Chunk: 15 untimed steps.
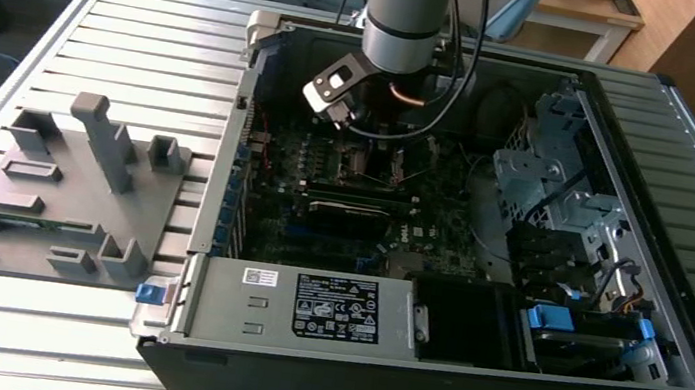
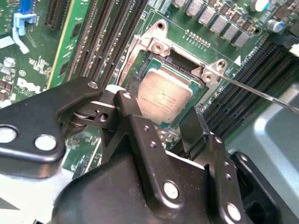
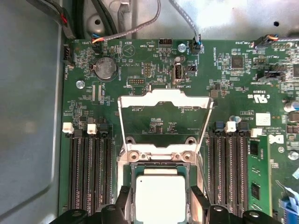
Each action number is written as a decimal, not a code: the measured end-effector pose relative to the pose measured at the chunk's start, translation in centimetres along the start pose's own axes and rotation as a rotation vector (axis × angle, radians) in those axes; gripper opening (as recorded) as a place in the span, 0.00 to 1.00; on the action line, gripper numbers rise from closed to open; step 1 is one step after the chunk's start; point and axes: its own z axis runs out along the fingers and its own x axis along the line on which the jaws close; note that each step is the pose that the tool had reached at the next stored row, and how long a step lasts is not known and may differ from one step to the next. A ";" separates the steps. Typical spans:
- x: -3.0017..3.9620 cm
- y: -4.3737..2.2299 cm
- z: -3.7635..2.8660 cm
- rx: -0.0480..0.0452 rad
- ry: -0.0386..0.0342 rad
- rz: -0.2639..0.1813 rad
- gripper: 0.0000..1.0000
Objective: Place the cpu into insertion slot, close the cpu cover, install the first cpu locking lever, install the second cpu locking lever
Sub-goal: 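Place the cpu into insertion slot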
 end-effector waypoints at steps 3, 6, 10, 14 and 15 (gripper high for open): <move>0.01 0.01 -0.17 -0.0002 0.0003 0.000 0.61; 0.00 0.01 -0.21 0.0000 0.0001 0.000 0.61; 0.00 0.01 -0.25 -0.0001 0.0000 0.000 0.53; 0.01 0.02 -0.29 -0.0001 0.0002 0.000 0.42; 0.00 0.02 -0.30 0.0000 0.0001 0.000 0.36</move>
